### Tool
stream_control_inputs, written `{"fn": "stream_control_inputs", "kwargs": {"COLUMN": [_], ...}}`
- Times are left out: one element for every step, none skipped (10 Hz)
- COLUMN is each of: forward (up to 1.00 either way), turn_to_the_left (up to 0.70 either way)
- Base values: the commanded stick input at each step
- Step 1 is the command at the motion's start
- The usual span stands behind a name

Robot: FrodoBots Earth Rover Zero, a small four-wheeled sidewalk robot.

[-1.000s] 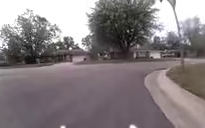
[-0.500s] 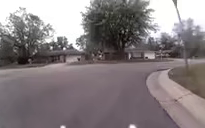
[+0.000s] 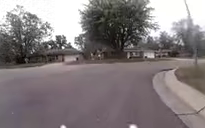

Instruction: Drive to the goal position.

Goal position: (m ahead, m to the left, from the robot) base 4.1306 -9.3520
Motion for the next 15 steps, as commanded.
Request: {"fn": "stream_control_inputs", "kwargs": {"forward": [1.0,1.0,1.0,1.0,1.0,1.0,1.0,1.0,1.0,1.0,1.0,1.0,1.0,1.0,1.0], "turn_to_the_left": [-0.02,0.0,0.0,0.0,0.0,0.0,-0.05,-0.17,-0.4,-0.4,-0.4,-0.4,-0.4,-0.4,-0.4]}}
